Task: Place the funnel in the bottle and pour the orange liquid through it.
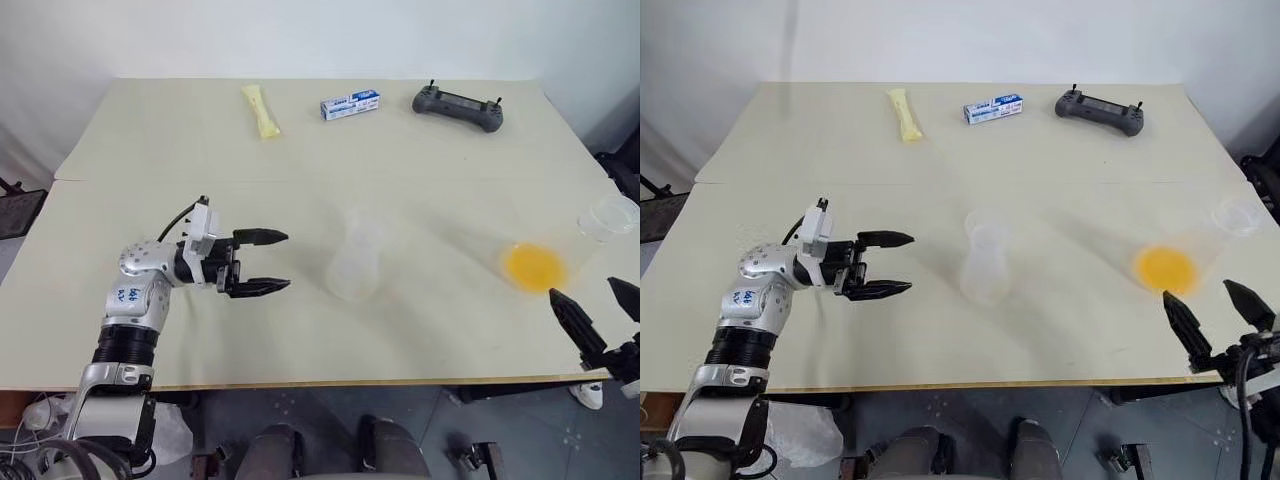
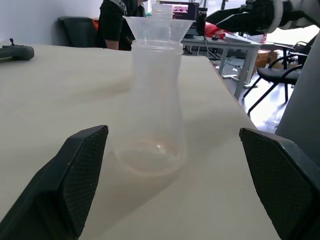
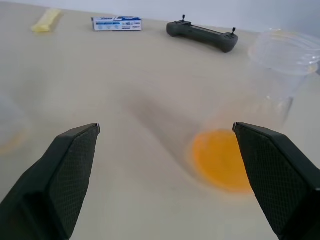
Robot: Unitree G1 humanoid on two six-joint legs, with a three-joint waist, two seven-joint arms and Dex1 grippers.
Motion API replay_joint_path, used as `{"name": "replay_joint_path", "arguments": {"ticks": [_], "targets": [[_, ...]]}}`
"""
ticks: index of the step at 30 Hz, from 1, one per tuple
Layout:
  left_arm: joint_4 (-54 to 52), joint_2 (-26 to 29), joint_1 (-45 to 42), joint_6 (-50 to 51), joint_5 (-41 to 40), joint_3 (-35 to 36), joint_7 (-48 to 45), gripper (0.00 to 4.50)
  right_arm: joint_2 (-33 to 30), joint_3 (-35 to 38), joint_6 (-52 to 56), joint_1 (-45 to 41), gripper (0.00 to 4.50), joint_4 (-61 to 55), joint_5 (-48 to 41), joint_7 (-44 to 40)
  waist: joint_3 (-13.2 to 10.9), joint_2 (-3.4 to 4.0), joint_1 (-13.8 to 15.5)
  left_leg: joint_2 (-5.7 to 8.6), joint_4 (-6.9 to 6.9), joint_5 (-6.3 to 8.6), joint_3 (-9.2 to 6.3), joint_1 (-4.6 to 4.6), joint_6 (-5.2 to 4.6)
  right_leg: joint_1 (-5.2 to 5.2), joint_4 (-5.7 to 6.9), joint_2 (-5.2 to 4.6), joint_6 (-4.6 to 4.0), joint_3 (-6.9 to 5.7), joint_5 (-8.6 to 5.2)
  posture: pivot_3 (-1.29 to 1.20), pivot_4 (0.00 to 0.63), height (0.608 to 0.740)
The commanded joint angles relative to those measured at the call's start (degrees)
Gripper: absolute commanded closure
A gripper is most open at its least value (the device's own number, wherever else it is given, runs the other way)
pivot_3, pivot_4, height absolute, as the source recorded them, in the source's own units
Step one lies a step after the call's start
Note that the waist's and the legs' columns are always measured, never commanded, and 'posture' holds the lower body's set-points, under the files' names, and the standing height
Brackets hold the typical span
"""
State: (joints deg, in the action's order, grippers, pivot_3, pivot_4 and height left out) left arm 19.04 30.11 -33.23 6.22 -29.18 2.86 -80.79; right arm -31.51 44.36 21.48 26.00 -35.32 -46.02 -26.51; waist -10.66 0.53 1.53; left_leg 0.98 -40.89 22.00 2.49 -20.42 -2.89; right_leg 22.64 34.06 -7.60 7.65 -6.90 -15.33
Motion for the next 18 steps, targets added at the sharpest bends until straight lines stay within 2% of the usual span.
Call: {"name": "replay_joint_path", "arguments": {"ticks": [1,18], "targets": [[-5.7,0.6,2.0,2.1,-2.4,1.5,0.5,0.03,-1.5,2.3,-0.6,-1.9,0.00,2.7,0.1,-0.1,0.0,0.02,0.1,-0.01,0.00,0.00,-0.02,0.00,0.00,0.00,0.01,0.01,0.00,-0.01,0.00,0.00,0.150,0.740],[-13.6,-0.6,6.0,4.6,-2.6,1.7,5.6,0.03,-9.5,-3.1,-0.3,-18.2,0.00,21.7,4.7,-6.0,0.0,0.22,-0.1,0.02,-0.01,0.00,0.02,0.01,-0.01,-0.03,-0.05,0.00,0.00,0.13,0.00,0.00,0.150,0.740]]}}
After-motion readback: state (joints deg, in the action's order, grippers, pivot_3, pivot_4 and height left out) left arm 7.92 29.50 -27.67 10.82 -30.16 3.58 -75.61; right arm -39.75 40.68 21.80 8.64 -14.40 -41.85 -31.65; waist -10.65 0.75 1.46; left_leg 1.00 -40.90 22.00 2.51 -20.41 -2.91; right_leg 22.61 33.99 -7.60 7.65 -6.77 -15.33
